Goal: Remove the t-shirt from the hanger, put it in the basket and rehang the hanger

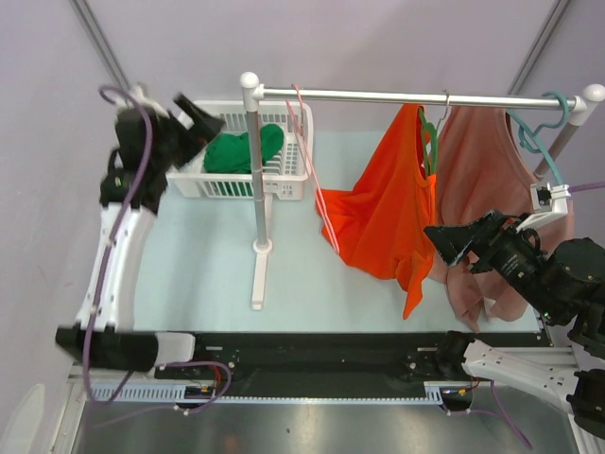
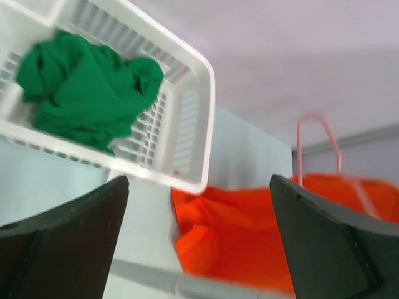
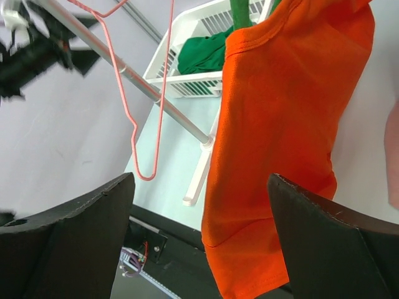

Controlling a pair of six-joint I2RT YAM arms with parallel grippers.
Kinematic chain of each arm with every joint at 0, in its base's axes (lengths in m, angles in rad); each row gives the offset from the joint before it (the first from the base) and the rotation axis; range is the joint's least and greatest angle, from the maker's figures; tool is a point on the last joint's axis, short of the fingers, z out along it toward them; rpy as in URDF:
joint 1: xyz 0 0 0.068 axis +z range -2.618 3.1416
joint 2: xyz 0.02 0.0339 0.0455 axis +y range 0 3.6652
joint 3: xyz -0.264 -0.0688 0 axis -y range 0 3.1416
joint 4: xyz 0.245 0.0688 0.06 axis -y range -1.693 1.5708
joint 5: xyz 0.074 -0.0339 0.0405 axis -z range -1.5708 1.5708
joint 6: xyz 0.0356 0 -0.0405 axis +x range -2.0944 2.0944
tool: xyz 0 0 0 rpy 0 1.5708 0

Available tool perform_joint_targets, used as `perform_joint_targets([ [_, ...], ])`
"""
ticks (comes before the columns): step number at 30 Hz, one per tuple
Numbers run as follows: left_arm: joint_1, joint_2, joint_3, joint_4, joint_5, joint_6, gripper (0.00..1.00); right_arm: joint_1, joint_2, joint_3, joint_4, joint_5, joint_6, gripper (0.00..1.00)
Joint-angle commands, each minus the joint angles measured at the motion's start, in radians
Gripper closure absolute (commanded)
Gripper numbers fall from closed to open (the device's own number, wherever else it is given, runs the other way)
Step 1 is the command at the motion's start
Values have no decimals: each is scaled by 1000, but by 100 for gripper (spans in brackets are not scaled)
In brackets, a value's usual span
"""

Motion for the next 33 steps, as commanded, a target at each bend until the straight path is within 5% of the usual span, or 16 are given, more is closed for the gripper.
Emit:
perform_joint_targets([
  [1, -139, -268, -439, 232, 141, 29, 2, 5, 13, 22, -19, 46, -19, 7],
  [8, -451, -733, -979, 339, 121, -69, 8, 5, 76, 63, -79, 133, -39, 8],
  [17, -572, -1063, -1017, 106, 24, -77, 12, 4, 188, 151, -83, 193, -87, 8],
  [23, -613, -1117, -1221, 406, 270, -181, 21, -1, 312, 351, -184, 312, -122, 11],
  [27, -778, -1039, -1213, 464, 152, -161, 22, -15, 447, 565, -310, 378, -162, 12],
  [33, -1163, -835, -1126, 511, -174, -95, 21, -103, 584, 692, -272, 316, -279, 19],
])
